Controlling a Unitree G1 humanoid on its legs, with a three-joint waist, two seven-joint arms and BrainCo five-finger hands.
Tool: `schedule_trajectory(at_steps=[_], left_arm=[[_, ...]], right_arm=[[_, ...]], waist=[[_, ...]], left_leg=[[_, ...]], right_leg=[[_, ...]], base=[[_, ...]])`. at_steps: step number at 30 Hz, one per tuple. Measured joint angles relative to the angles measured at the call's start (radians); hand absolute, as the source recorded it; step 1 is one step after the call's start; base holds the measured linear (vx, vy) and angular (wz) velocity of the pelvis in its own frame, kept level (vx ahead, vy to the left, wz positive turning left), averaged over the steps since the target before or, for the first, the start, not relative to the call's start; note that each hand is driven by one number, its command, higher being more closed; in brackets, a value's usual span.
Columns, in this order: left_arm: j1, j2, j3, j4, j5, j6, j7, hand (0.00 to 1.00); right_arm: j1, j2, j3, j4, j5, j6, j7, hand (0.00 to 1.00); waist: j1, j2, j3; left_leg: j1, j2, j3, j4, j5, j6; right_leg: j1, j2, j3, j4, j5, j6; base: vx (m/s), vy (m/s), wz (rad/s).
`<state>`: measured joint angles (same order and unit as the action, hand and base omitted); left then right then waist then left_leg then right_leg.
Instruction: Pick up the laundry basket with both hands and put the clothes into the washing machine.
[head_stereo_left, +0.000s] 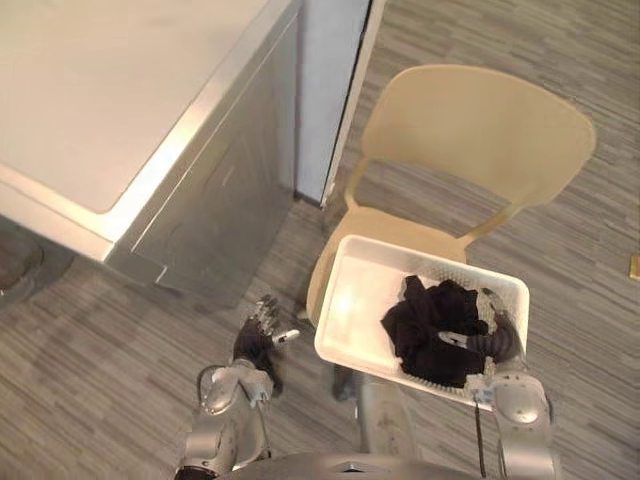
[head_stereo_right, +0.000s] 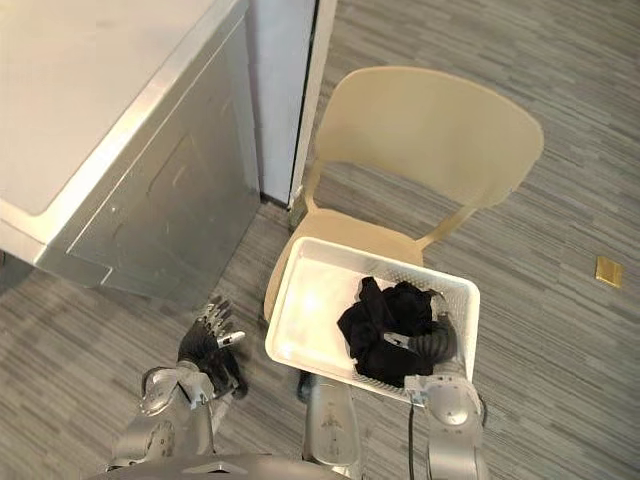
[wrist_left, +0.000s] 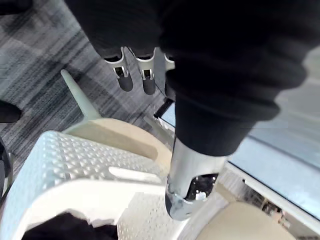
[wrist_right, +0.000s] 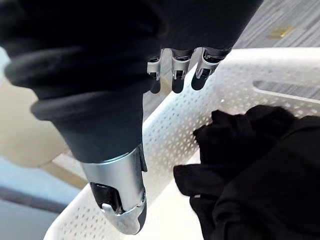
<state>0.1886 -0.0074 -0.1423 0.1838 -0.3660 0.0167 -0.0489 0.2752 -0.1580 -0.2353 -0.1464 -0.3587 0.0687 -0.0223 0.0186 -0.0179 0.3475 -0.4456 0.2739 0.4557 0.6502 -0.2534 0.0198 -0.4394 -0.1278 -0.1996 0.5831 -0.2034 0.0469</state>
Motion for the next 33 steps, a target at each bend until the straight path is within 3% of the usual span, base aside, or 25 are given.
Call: schedule_trajectory(at_steps=[3, 10, 16, 22, 26, 28, 33], left_arm=[[-0.032, 0.009, 0.026, 0.015, 0.005, -0.004, 0.016, 0.00], [-0.170, 0.009, 0.022, 0.074, 0.005, -0.021, 0.042, 0.00], [-0.219, 0.007, 0.023, 0.073, -0.006, -0.026, 0.051, 0.00], [-0.258, 0.005, 0.037, 0.061, -0.025, -0.026, 0.050, 0.00], [-0.281, -0.001, 0.073, 0.060, -0.029, -0.026, 0.051, 0.00], [-0.291, -0.009, 0.061, 0.044, -0.047, -0.026, 0.048, 0.00], [-0.293, -0.010, 0.058, 0.021, -0.078, -0.026, 0.039, 0.00]], right_arm=[[-0.086, -0.014, 0.060, 0.037, 0.000, -0.011, 0.001, 0.00], [-0.326, -0.070, 0.163, 0.273, 0.000, -0.021, 0.014, 0.00], [-0.439, -0.197, 0.238, 0.408, -0.004, 0.003, 0.066, 0.00], [-0.519, -0.260, 0.325, 0.552, -0.082, 0.005, 0.152, 0.00], [-0.656, -0.317, 0.351, 0.689, -0.127, -0.008, 0.148, 0.00], [-0.769, -0.353, 0.366, 0.857, -0.173, 0.000, 0.153, 0.00], [-0.830, -0.394, 0.399, 0.903, -0.200, -0.026, 0.151, 0.00]], waist=[[0.020, -0.002, 0.031], [0.034, -0.005, 0.094], [0.034, -0.003, 0.117], [0.037, -0.002, 0.137], [0.032, -0.005, 0.149], [0.043, 0.001, 0.153], [0.039, 0.000, 0.152]], left_leg=[[-0.031, -0.001, -0.008, 0.008, 0.006, 0.009], [-0.086, -0.028, -0.017, -0.043, 0.063, 0.024], [-0.132, -0.037, -0.024, -0.084, 0.100, 0.027], [-0.188, -0.037, -0.011, -0.095, 0.114, 0.026], [-0.210, -0.037, 0.015, -0.107, 0.117, 0.023], [-0.213, -0.038, 0.034, -0.120, 0.121, 0.019], [-0.203, -0.066, 0.063, -0.169, 0.140, 0.022]], right_leg=[[-0.022, -0.002, -0.005, 0.000, 0.010, -0.001], [-0.071, -0.008, -0.016, -0.038, 0.062, -0.010], [-0.104, -0.003, -0.032, -0.087, 0.109, -0.017], [-0.159, 0.000, -0.024, -0.115, 0.145, -0.022], [-0.192, 0.002, -0.004, -0.135, 0.175, -0.023], [-0.197, 0.003, 0.004, -0.163, 0.196, -0.022], [-0.209, -0.011, 0.022, -0.184, 0.212, -0.017]], base=[[-0.05, 0.021, 0.06], [-0.07, 0.002, 0.07], [-0.06, 0.004, 0.05], [-0.04, 0.030, -0.05], [-0.02, 0.046, -0.14], [-0.02, 0.049, -0.10], [0.00, 0.034, -0.01]])
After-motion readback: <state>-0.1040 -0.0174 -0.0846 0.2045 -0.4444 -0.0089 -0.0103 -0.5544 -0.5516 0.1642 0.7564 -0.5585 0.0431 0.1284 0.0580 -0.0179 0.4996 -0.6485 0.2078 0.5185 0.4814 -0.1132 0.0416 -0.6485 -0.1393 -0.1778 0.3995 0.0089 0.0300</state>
